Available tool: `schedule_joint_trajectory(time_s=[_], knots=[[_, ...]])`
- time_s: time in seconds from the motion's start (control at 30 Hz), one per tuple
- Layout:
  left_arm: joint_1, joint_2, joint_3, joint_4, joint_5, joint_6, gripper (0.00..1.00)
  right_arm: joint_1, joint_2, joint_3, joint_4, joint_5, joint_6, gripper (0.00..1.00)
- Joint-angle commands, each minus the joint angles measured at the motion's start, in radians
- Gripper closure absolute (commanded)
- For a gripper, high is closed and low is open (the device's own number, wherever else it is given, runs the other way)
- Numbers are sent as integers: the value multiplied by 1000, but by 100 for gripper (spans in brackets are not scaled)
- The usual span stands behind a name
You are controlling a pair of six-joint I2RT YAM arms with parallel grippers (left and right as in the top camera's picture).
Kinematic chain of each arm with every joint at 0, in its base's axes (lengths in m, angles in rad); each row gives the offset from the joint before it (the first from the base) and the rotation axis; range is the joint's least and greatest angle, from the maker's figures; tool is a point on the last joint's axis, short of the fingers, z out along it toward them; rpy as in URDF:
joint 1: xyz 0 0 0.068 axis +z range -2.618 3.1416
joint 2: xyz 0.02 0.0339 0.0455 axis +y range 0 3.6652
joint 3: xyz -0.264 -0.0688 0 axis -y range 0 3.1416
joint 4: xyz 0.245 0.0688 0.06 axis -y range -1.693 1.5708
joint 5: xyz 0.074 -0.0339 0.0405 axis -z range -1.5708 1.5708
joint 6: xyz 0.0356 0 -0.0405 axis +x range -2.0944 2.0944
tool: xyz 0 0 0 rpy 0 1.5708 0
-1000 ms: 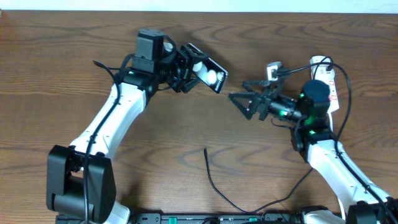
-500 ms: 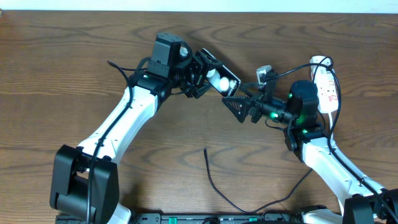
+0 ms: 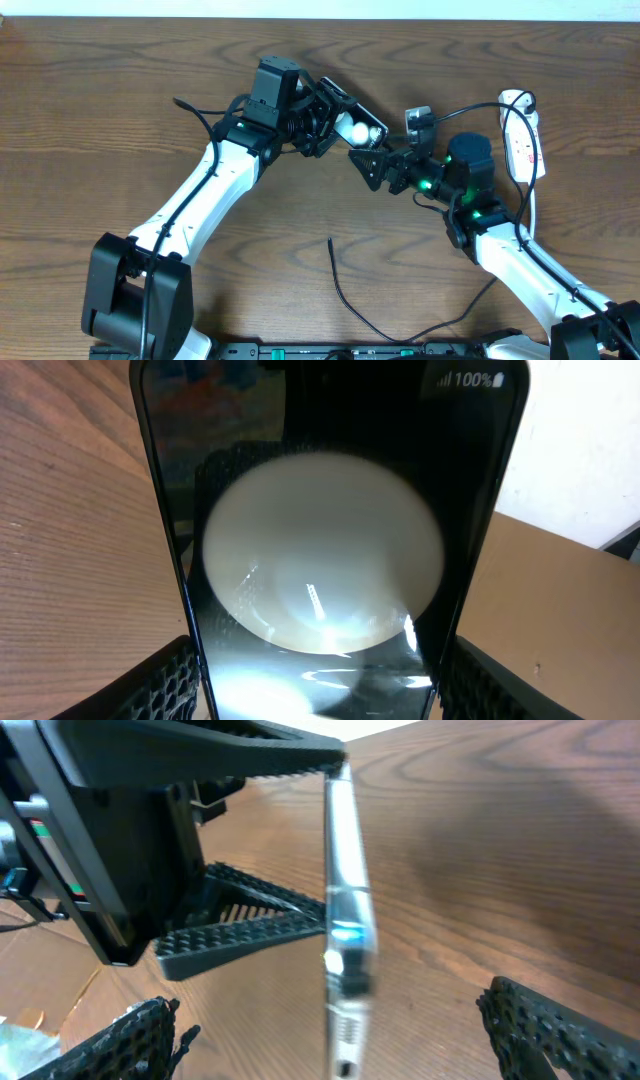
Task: Plug charger to phone and switch on socket
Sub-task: 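Close the right gripper on the phone's side edge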
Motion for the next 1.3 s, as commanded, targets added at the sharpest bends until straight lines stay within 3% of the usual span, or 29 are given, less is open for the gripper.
schedule_joint_trajectory(time_s=[0.0,0.47,0.73,0.9,1.27], knots=[[-11,-7,24,8,-5,-9,93,30,2,12,4,76,11,4],[-71,-7,24,8,-5,-9,92,34,2,12,-4,142,46,5],[-83,-7,24,8,-5,-9,93,34,2,12,-4,142,46,35],[-83,-7,24,8,26,-8,92,34,2,12,-4,142,45,38],[-83,-7,24,-11,25,-5,93,34,2,12,-5,142,45,76]])
